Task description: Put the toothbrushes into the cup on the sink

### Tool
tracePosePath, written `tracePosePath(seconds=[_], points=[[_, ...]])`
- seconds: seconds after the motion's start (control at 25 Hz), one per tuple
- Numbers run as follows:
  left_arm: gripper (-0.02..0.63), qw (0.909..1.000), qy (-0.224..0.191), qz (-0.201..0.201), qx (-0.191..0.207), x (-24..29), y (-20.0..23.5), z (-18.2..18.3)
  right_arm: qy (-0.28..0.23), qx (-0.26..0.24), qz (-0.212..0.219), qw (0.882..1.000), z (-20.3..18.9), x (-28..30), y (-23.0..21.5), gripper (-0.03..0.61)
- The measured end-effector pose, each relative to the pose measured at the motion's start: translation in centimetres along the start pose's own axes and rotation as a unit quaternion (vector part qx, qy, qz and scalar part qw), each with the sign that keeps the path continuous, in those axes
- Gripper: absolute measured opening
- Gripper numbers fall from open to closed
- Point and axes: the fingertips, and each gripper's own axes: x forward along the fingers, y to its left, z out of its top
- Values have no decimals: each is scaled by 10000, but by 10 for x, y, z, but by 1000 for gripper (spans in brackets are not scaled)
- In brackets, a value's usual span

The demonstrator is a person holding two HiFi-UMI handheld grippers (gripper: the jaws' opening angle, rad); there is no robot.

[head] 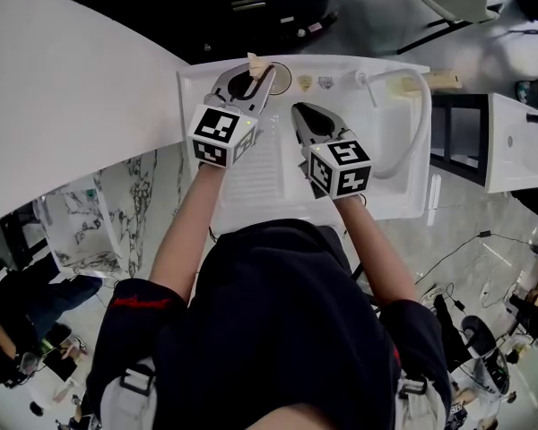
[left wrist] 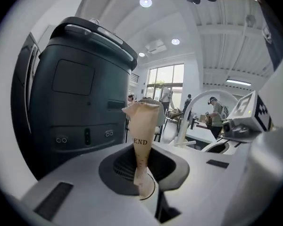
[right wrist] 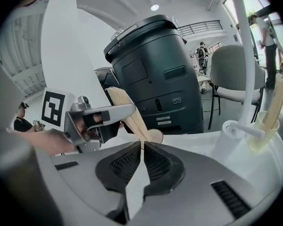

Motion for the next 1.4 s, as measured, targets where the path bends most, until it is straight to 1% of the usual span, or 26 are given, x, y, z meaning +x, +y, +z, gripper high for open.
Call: tracePosePath(seconds=[0.16, 0.28, 0.32, 0.44, 0.6, 0.8, 1.16, 1.4], points=[[37, 9999, 19, -46, -131, 5, 1, -9, 17, 25, 26, 10000, 0, 0, 0, 44], [42, 9997, -17, 25, -225, 4, 4, -13, 18, 32, 54, 10000, 0, 0, 1, 44], [51, 9997, 4, 47, -228, 4, 5, -14, 11, 34, 62, 10000, 0, 0, 2, 44], [108, 9995, 118, 48, -275, 4, 7, -21, -6, 34, 71, 10000, 0, 0, 2, 44], [126, 9994, 156, 76, -302, 2, 7, -25, -10, 45, 100, 9999, 0, -1, 3, 44], [169, 9993, 148, 115, -308, 2, 7, -25, -3, 51, 88, 9999, 0, 0, 2, 44], [273, 9989, 105, 298, -332, -2, 13, -28, 7, 89, 104, 9999, -2, 1, 1, 44], [285, 9987, 73, 339, -366, -5, 15, -26, 12, 83, 103, 9999, 1, 1, 0, 44]])
